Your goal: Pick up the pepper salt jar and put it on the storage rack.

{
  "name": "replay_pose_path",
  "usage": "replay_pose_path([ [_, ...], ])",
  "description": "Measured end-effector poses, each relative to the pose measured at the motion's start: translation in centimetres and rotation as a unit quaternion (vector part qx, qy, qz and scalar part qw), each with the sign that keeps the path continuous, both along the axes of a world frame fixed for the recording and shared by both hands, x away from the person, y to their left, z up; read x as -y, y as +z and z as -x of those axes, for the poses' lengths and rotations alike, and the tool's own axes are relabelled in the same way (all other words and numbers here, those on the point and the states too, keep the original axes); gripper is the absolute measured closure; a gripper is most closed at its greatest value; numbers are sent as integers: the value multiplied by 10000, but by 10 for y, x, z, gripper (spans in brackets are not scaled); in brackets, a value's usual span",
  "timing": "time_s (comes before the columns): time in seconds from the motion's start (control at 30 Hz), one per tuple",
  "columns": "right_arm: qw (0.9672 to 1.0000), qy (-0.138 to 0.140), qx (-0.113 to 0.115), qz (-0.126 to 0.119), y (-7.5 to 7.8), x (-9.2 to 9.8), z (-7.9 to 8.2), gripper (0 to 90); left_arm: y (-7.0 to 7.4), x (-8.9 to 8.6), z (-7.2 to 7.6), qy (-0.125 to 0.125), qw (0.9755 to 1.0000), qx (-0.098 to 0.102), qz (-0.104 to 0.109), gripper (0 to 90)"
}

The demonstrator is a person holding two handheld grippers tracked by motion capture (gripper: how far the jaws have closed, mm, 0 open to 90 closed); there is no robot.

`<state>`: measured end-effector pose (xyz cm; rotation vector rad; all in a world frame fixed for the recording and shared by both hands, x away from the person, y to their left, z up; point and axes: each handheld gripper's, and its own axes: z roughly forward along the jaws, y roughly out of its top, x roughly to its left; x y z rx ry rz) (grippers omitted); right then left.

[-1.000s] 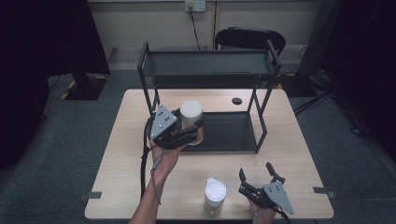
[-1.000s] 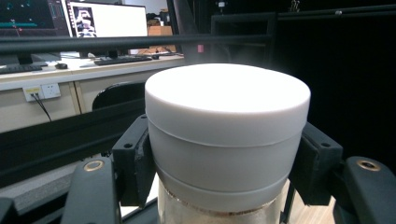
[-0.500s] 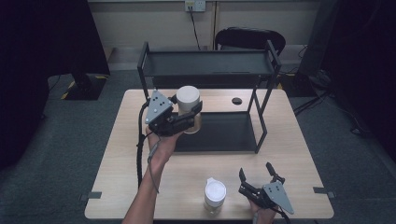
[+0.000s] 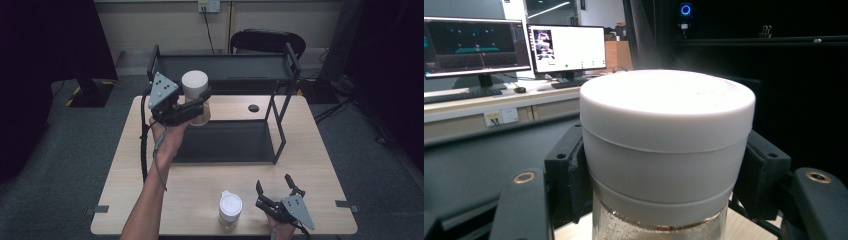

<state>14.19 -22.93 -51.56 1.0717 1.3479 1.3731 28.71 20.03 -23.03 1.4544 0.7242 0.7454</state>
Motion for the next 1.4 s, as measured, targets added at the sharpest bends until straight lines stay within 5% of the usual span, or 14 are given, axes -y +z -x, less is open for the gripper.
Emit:
replay_pose_path([
  [0.6,10000,-11,1,1,0,0,1,34,47,8,-29,246,9996,124,81,348],
  [0.73,10000,0,0,-1,0,0,1,34,50,6,-41,281,9992,46,283,348],
  [0.83,10000,-19,-6,0,0,-1,1,34,56,13,-50,413,9991,29,112,348],
  [0.97,10000,-18,-1,-3,0,-1,1,34,58,14,-70,480,9984,-76,272,348],
  [1.4,10000,11,-4,-5,0,0,1,34,63,25,-93,758,9968,-223,124,347],
])
